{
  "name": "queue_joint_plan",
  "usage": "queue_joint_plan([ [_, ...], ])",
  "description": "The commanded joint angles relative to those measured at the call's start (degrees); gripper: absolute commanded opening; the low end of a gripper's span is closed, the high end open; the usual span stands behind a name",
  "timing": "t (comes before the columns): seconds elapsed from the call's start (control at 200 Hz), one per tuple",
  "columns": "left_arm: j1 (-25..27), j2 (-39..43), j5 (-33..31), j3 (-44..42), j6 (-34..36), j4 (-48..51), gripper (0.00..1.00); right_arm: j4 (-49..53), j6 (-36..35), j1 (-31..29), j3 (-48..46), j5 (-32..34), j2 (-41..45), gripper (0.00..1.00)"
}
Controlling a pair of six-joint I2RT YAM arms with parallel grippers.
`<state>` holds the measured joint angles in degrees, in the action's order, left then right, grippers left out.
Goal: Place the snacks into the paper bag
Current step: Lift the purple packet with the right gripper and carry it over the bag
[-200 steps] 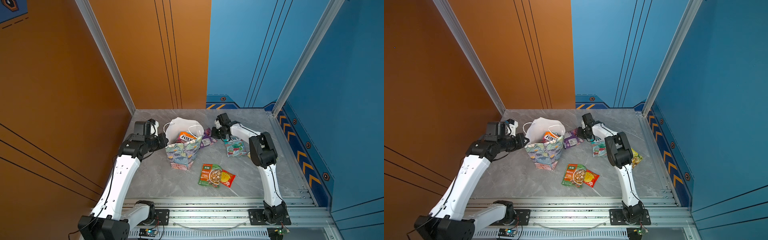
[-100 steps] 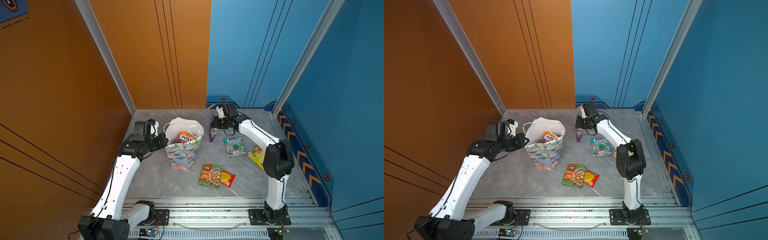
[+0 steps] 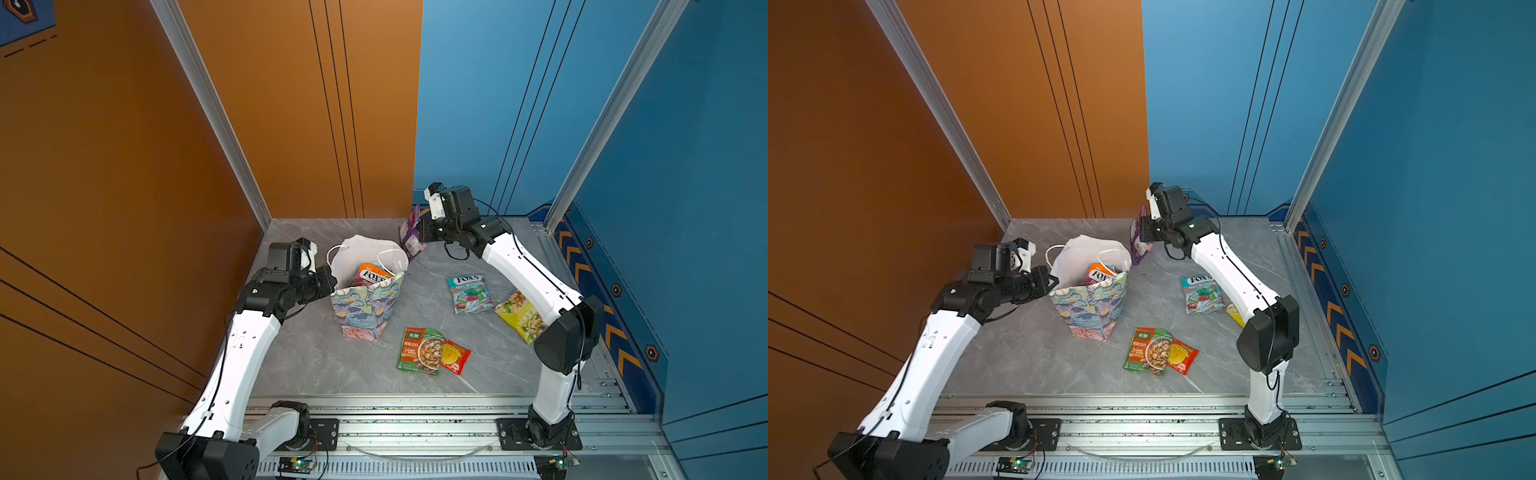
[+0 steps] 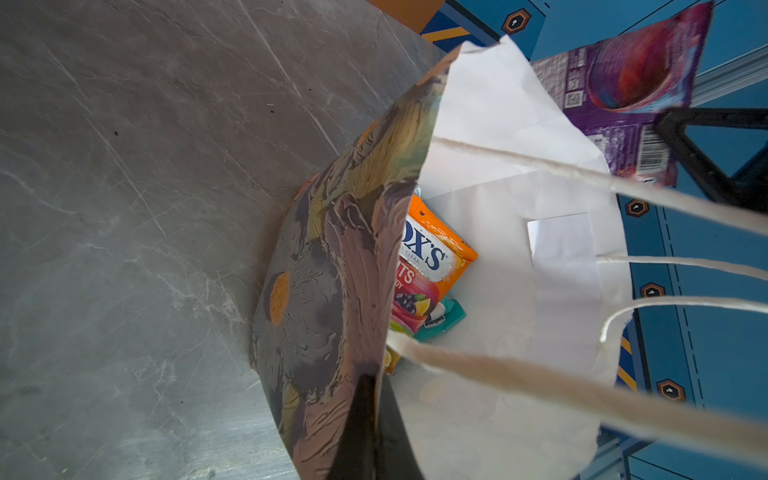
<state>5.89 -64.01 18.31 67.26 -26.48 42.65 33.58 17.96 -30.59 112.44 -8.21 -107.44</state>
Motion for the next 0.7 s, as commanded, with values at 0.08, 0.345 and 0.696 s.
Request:
queue_joint_plan([
  [0.08, -0.5, 2.0, 2.4, -0.2, -0.4, -2.2, 0.0, 1.4, -2.8, -0.2, 5.1, 3.4, 3.1, 0.0],
  [0.345, -0.4, 1.6, 2.5, -0.3, -0.7, -2.6, 0.0, 0.8, -4.2, -2.1, 10.2, 5.6, 2.9, 0.0],
  [0.696, -0.3, 1.1, 2.5, -0.1, -0.9, -2.9, 0.0, -4.9, -3.2, -3.8, 15.0, 5.9, 2.1, 0.0],
])
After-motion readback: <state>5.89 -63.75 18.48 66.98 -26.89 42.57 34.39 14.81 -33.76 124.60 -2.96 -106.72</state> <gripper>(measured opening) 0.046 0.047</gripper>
